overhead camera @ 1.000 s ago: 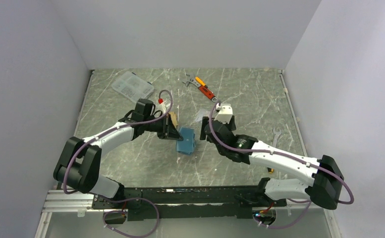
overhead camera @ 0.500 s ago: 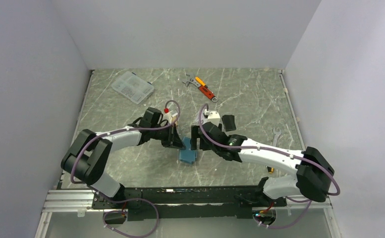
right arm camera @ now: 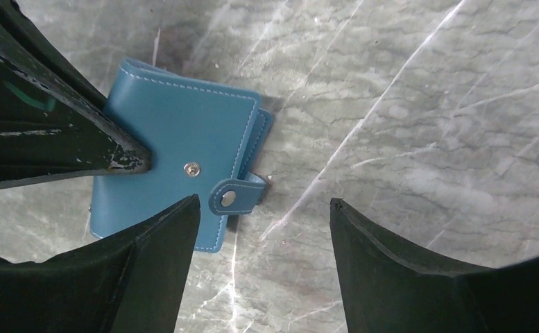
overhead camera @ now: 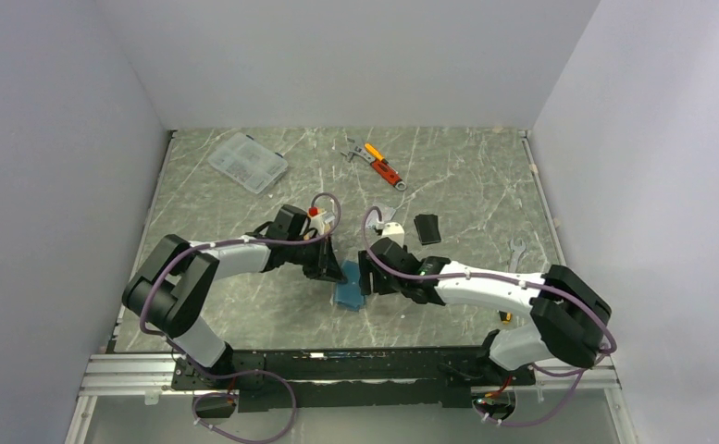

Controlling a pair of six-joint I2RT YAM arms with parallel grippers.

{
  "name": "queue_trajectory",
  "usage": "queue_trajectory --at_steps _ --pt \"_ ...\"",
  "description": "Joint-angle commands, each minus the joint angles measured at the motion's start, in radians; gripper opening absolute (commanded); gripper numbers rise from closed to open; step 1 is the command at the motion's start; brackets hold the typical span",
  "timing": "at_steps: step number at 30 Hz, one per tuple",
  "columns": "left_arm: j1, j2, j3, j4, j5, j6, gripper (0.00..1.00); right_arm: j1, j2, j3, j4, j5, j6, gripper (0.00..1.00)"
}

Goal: Put the credit cards into the card holder
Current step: Open the card holder at the center of the board.

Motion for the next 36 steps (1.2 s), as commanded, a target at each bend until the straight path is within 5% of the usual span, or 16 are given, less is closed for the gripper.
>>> queue_trajectory --at_steps 1,4,10,28,34,36 --pt "-0.019 0.007 0.012 -0.028 -0.068 0.032 0.16 0.010 0.046 -0.004 0.066 -0.044 0.011 0.71" --pt "-0.031 0.011 0.019 -0.061 -0.093 0.040 0.28 0.012 0.080 0.005 0.070 -0.040 0.015 0.70" --pt "-0.035 -0.011 0.037 -0.107 -0.114 0.069 0.69 0.011 0.103 0.021 0.069 0.015 0.018 0.63" --pt "-0.096 -0.106 0.199 -0.305 -0.279 0.335 0.80 0.008 0.017 -0.106 0.091 0.097 0.102 0.03" --pt "-0.137 -0.009 0.351 -0.421 -0.337 0.395 0.85 0.004 -0.045 -0.165 0.100 0.053 0.128 0.02" --pt "-0.105 0.000 0.393 -0.458 -0.331 0.415 0.85 0.003 -0.099 -0.184 0.061 0.049 0.123 0.11"
